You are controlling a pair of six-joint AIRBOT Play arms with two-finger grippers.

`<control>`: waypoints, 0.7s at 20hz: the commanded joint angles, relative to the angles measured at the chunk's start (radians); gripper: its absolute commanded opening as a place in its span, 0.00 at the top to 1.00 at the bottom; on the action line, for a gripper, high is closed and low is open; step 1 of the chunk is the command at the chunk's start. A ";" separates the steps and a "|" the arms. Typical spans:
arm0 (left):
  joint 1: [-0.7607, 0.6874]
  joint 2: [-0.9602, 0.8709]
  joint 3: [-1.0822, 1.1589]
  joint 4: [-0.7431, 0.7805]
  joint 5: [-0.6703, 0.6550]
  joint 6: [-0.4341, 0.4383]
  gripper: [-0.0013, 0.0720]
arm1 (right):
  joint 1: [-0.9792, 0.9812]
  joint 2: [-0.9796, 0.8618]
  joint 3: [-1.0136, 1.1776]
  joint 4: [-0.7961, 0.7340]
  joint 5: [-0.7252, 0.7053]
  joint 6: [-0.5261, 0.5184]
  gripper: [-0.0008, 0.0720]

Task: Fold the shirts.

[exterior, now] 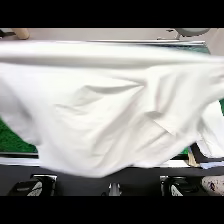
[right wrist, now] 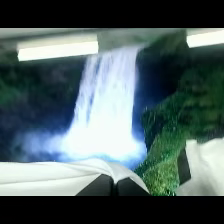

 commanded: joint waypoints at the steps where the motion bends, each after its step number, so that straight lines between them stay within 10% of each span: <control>1: -0.001 -0.187 -0.199 0.007 0.035 0.049 0.95 | -0.001 -0.284 -0.063 0.045 0.056 -0.011 0.96; 10: -0.001 -0.756 -0.156 -0.072 0.162 0.049 0.95 | -0.001 -0.803 -0.085 0.402 -0.303 0.023 0.97; 14: 0.002 -0.729 -0.129 -0.071 -0.014 0.146 0.95 | -0.001 -0.774 -0.082 0.281 -0.099 -0.049 0.97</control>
